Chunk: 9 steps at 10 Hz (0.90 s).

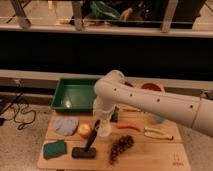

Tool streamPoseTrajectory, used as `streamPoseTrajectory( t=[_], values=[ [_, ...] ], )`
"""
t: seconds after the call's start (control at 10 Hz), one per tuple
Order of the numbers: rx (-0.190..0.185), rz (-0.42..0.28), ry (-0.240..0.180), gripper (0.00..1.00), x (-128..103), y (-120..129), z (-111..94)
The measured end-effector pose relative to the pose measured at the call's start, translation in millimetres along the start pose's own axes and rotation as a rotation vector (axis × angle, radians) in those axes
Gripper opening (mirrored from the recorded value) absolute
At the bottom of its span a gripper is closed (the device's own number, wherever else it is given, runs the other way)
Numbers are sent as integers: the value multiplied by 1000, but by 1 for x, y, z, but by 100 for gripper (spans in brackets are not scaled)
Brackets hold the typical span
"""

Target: Place brush in paper cup

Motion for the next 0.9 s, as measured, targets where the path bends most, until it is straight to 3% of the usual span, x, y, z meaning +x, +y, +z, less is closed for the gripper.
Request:
streamPoseTrajectory(
  t=[0.4,0.9],
  values=[
    [10,8,-24,10,-10,17,6],
    [7,-20,-34,10,-24,5,16]
  ],
)
